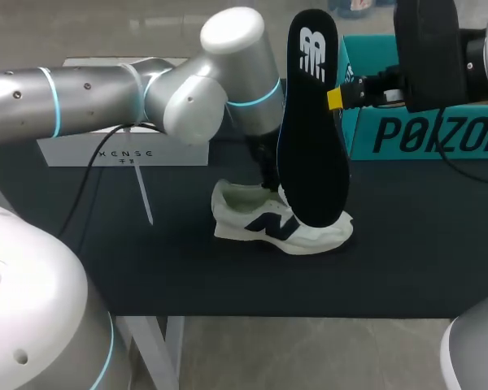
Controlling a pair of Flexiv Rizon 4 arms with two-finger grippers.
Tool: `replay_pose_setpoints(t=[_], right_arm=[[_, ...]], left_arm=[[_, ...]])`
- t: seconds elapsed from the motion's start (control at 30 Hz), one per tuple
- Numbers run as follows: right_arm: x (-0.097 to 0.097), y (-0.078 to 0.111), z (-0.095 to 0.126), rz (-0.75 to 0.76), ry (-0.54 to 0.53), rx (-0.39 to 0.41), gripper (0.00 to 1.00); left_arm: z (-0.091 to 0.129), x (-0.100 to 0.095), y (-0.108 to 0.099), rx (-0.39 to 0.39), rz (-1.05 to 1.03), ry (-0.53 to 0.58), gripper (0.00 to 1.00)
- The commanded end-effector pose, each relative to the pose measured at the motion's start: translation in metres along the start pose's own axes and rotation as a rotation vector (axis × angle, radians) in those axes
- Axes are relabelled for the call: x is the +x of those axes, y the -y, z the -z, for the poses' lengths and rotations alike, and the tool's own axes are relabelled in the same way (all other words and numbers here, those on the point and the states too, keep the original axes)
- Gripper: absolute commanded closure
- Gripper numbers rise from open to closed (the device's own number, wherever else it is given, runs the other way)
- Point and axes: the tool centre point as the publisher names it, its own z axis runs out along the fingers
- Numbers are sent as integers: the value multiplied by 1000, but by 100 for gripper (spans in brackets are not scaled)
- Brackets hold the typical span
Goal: Take the shoe out of the shoebox, open the shoe tongue, remove and reinsert the insole, then place the shoe into the shoebox
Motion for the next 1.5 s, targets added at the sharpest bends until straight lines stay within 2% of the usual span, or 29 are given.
replay_pose_setpoints(t=[0.03,0.27,0.43,0.97,1.07,1.1,1.17,1.2,1.27,1.3,1.4,1.5], right_arm=[[1,-4,-4,-1,1,6,100],[1,-4,-4,-1,1,6,100],[1,-4,-4,-1,1,6,100],[1,-4,-4,-1,1,6,100],[1,-4,-4,-1,1,6,100],[1,-4,-4,-1,1,6,100],[1,-4,-4,-1,1,6,100],[1,-4,-4,-1,1,6,100],[1,-4,-4,-1,1,6,100],[1,-4,-4,-1,1,6,100],[1,-4,-4,-1,1,6,100],[1,-4,-4,-1,1,6,100]], left_arm=[[5,14,-1,25,-9,7,100],[12,21,-2,45,-46,8,100],[26,23,2,88,-140,-20,100],[26,23,2,88,-140,-20,100],[31,12,10,93,-463,-239,100],[33,10,15,53,-509,-251,100],[37,5,24,47,-671,-351,100],[40,3,25,45,-679,-345,100],[41,0,28,36,-779,-435,100],[44,-3,26,39,-758,-416,100],[52,-5,25,49,-860,-442,100],[58,-7,26,65,-1028,-476,100]])
